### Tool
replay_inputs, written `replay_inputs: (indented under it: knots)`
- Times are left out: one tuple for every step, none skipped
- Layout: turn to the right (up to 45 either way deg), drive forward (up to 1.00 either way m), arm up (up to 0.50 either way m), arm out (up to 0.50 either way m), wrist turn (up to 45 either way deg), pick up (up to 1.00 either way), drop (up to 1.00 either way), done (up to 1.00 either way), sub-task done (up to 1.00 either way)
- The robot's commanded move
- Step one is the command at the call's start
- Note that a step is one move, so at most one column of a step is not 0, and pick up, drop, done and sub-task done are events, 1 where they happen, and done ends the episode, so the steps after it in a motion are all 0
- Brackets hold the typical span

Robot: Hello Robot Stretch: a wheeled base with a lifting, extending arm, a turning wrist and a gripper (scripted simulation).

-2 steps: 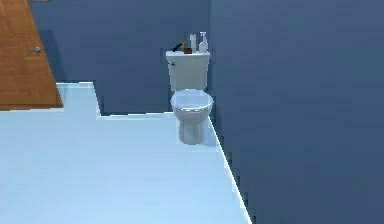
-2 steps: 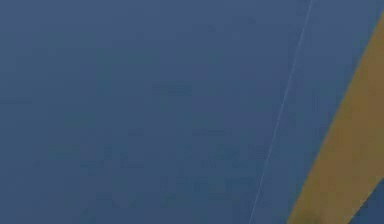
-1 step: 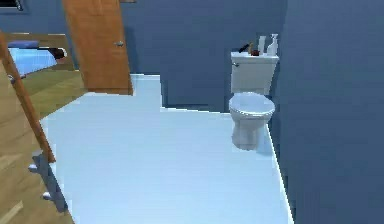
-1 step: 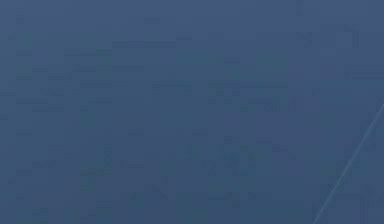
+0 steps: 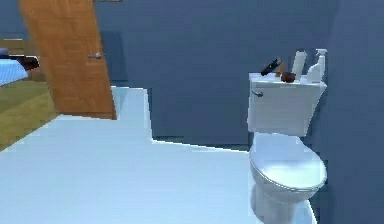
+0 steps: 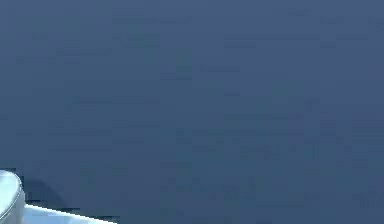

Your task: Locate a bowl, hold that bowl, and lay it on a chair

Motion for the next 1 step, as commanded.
replay_inputs:
  knots:
    - [-42.0,0.0,0.0,0.0,0.0,0.0,0.0,0.0,0.0]
